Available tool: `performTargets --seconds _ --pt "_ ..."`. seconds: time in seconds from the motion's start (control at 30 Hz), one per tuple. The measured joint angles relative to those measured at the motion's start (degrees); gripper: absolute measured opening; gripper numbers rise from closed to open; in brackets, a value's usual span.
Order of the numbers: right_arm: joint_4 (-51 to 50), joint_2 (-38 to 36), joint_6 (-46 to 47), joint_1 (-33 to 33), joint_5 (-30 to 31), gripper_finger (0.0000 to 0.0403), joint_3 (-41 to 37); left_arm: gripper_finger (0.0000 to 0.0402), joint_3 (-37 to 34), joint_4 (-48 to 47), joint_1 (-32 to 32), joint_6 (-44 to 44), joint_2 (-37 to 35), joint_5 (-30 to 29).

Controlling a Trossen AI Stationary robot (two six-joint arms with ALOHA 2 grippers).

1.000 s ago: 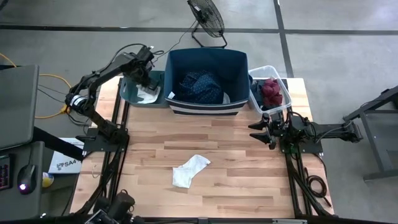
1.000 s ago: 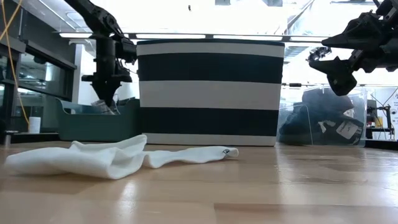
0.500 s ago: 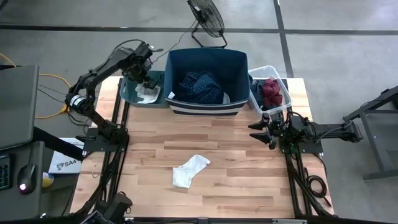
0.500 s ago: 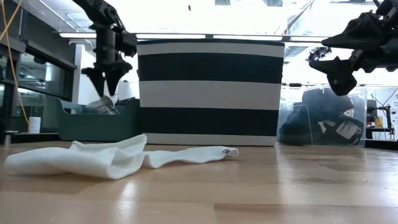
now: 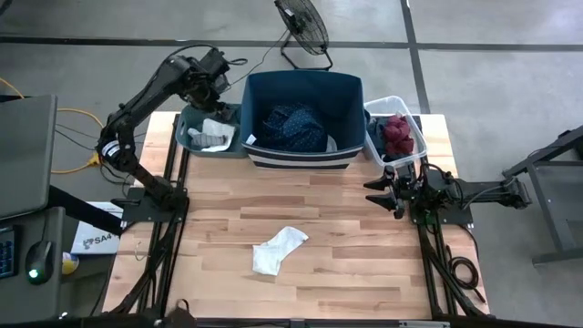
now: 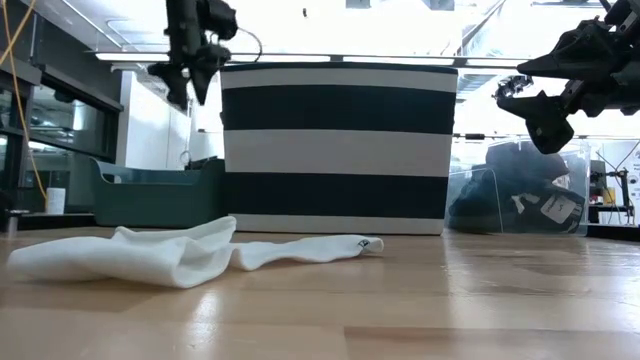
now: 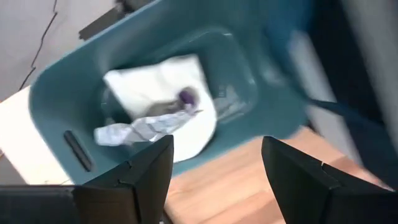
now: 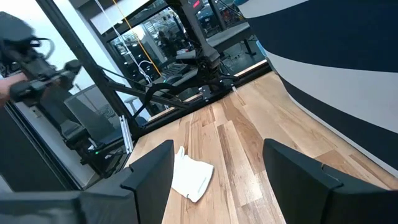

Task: Pick & Place Cloths
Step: Put the white sock into the green bin

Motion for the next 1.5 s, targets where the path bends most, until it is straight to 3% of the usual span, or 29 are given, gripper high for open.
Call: performTargets --seconds 0.4,0.97,1.23,1.5 --pt "0.0 0.0 0.0 0.0 0.0 0.0237 0.0 0.0239 7.2 -2.4 -16.5 -11.1 0.0 -0.6" --pt "0.0 0.0 0.0 0.0 0.0 0.0237 0.0 0.0239 9.6 -0.3 -38.6 -9.6 0.0 -0.6" --pt "0.0 0.0 0.0 0.0 0.0 0.0237 0.0 0.0239 9.4 5.2 -49.4 0.7 0.0 -0.6" --pt "0.0 0.0 0.0 0.0 0.0 0.0237 0.0 0.0239 1.9 13.5 -57.6 9.7 0.0 0.7"
